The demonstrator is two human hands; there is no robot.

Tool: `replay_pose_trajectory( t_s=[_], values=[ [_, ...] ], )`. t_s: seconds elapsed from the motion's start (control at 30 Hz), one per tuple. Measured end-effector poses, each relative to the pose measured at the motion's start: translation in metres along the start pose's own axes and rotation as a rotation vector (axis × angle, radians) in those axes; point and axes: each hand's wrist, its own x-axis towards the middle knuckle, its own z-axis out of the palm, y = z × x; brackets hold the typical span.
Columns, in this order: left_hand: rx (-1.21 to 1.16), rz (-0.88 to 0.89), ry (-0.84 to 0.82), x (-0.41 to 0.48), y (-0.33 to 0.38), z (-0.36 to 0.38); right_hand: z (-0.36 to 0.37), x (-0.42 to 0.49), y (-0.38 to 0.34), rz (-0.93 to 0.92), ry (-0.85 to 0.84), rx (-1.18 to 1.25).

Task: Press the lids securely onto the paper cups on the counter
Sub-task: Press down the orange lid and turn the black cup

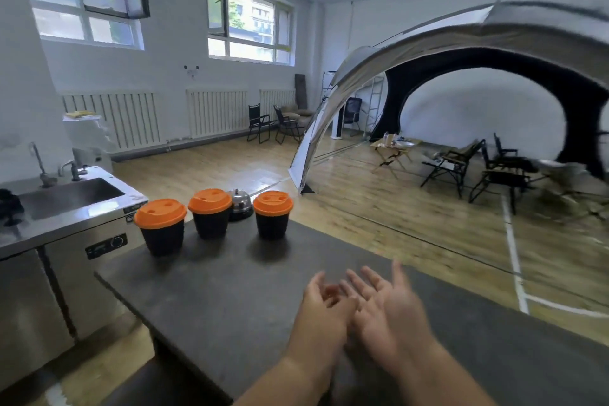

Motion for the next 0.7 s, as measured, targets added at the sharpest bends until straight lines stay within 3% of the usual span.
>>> replay_pose_trajectory(
  t_s=[0.2, 0.33, 0.43, 0.5, 0.6, 0.7],
  values=[
    [0.001, -0.021, -0.378, -0.056, -0.021, 0.162, -0.121, -0.106, -0.103, -0.258, 0.166, 0.020],
    [0.013, -0.028, -0.580, -0.104, -0.032, 0.254, -0.173, -0.182, -0.156, -0.588, 0.269, -0.182],
    [0.038, -0.034, -0.695, -0.138, -0.041, 0.307, -0.210, -0.233, -0.188, -0.942, 0.492, -0.439],
    [0.121, 0.006, -0.730, -0.156, -0.046, 0.331, -0.239, -0.250, -0.204, -1.075, 0.697, -0.598],
    [0.274, 0.056, -0.765, -0.174, -0.052, 0.353, -0.288, -0.246, -0.221, -0.929, 0.926, -0.569],
    [0.397, 0.017, -0.813, -0.178, -0.059, 0.360, -0.309, -0.227, -0.219, -0.607, 0.820, -0.489]
  ],
)
